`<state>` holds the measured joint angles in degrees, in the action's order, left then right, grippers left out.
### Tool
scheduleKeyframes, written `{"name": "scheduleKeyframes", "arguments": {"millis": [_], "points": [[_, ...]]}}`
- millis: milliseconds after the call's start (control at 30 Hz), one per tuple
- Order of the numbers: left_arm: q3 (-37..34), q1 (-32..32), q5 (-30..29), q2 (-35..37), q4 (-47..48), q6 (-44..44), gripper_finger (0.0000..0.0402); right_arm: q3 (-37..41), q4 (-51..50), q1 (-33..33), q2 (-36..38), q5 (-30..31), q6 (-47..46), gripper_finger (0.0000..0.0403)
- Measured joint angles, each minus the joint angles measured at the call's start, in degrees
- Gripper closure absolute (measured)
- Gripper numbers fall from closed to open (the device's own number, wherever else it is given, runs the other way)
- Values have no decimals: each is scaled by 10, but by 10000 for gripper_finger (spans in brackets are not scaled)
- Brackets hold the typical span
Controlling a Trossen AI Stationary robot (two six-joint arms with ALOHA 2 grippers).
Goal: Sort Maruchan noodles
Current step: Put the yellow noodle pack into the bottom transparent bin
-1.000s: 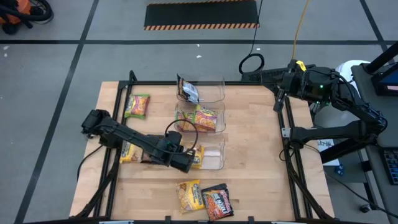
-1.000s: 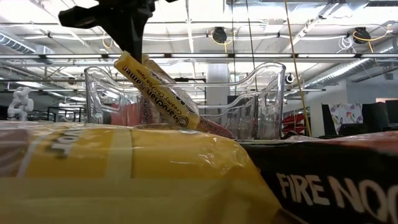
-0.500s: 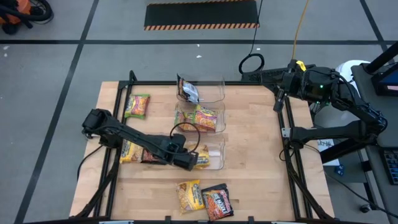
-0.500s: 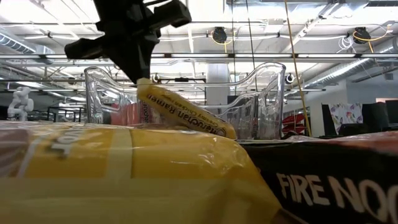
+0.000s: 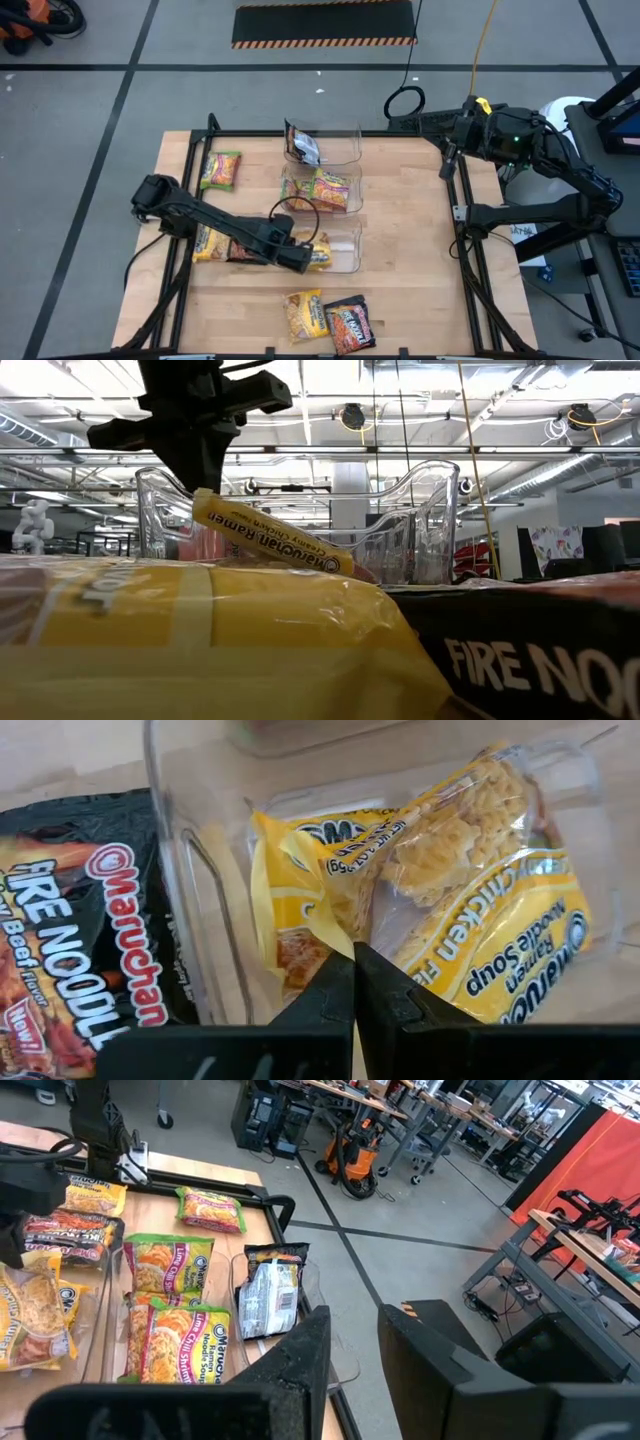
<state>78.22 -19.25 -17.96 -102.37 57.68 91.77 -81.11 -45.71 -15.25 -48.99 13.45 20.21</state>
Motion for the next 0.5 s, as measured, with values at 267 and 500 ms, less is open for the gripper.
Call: {"name": "scheduleKeyframes", "arguments": {"millis": [267,500], "points": [[0,-2,3,18,52,2,401,0,0,0,-9,0,0,321],[0,0,17,18,54,-44,401,0,0,0,-12,0,0,321]]}}
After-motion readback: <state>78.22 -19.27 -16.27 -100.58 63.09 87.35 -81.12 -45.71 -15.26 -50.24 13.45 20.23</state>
